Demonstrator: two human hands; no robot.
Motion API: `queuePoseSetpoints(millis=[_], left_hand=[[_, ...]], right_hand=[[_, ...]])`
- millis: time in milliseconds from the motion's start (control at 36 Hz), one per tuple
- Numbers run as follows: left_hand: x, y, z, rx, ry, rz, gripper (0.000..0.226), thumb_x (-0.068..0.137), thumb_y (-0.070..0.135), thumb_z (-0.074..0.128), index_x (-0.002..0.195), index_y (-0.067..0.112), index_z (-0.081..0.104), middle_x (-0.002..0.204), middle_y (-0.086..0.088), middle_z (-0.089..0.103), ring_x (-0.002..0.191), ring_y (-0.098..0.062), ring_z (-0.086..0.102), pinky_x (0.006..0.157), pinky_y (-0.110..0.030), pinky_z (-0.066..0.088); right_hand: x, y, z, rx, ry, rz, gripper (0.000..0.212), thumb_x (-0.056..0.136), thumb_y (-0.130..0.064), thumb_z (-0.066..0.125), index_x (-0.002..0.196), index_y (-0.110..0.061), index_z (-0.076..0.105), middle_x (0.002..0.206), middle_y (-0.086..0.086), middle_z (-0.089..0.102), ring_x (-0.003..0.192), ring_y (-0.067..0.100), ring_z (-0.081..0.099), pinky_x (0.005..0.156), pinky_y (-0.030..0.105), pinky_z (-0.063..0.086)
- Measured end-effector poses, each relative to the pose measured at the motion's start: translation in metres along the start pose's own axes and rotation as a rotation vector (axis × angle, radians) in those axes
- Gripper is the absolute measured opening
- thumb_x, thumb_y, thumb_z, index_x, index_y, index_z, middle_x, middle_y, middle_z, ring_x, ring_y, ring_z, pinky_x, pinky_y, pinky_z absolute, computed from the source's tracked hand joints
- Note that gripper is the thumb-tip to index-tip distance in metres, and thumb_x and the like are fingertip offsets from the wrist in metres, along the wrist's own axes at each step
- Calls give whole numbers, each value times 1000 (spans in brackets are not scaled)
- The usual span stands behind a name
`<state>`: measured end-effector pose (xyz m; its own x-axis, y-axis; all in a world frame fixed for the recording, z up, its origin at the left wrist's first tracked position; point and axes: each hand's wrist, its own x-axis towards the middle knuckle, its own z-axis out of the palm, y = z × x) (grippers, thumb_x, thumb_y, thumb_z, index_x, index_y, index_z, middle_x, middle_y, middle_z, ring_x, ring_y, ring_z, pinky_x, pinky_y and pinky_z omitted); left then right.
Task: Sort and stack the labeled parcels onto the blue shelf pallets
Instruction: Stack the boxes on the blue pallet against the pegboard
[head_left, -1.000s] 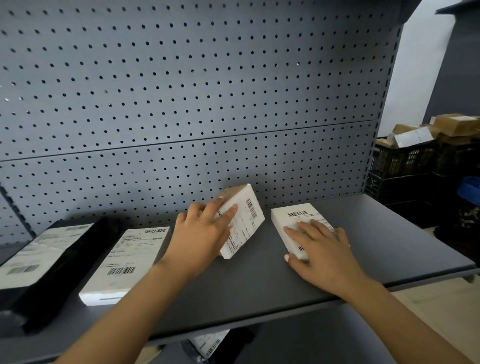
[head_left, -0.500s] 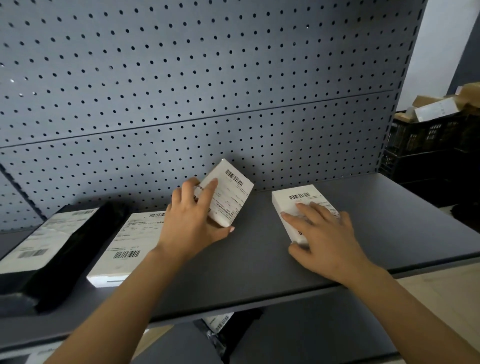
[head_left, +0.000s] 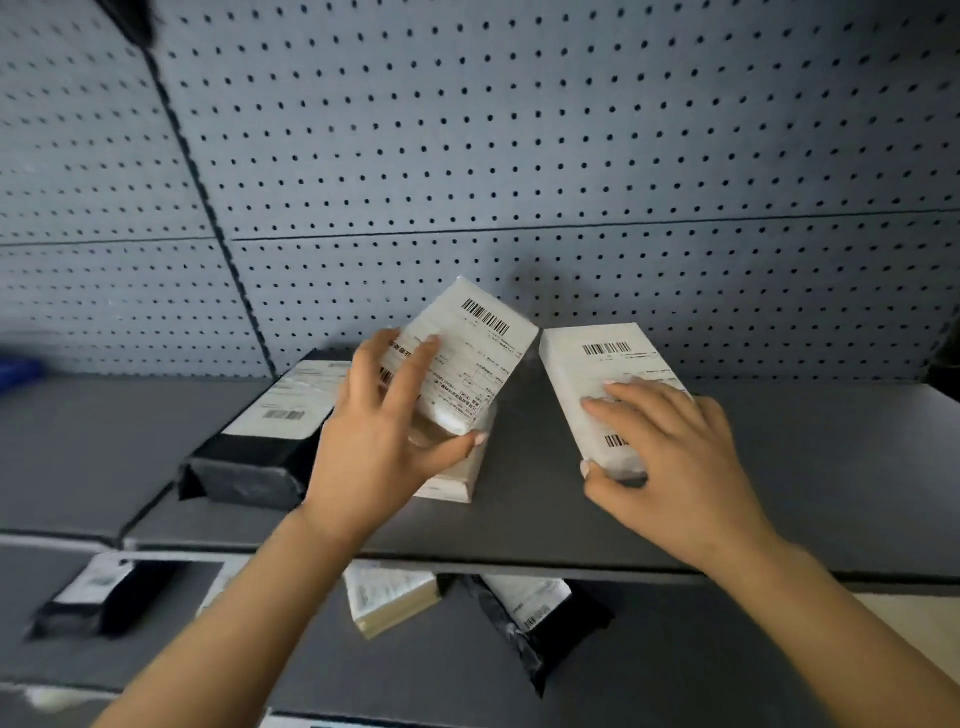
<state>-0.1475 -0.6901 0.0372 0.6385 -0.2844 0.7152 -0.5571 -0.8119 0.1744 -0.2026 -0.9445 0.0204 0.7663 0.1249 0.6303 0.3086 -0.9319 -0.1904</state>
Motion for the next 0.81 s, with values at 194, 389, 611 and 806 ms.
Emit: queuePoseSetpoints(millis=[194,389,611,806], left_hand=[[-59,-74,-89,74,71,-104,81,71,69,59,134,18,51,143,-14,34,113,-38,51,74,-49,56],[-135,-157,-183,130,151,-218,76,73,65,61,130,16,54,143,-17,37,117,-39,50,88,-48,50],[-224,-232,-272,283,186,-364,71,78,62,57,131,15,56,142,-17,40,121,-39,43,100,-44,35],[-281,-282,-326,392,240,-452,62,78,61,56,127,23,55,141,-14,42,121,-41,41,94,-53,41]], right_hand=[[18,-118,34,103,47,-171,52,72,-47,51,116,-23,65,127,-2,59,121,18,45,92,55,39],[29,-255,76,175,19,-315,51,74,-49,51,117,-24,63,128,-2,58,122,17,43,92,55,39],[35,-393,116,302,34,-499,45,74,-43,56,111,-21,66,124,1,61,118,23,52,87,54,41],[53,-486,152,404,30,-645,43,74,-42,56,110,-20,66,122,2,62,116,24,54,84,54,43]])
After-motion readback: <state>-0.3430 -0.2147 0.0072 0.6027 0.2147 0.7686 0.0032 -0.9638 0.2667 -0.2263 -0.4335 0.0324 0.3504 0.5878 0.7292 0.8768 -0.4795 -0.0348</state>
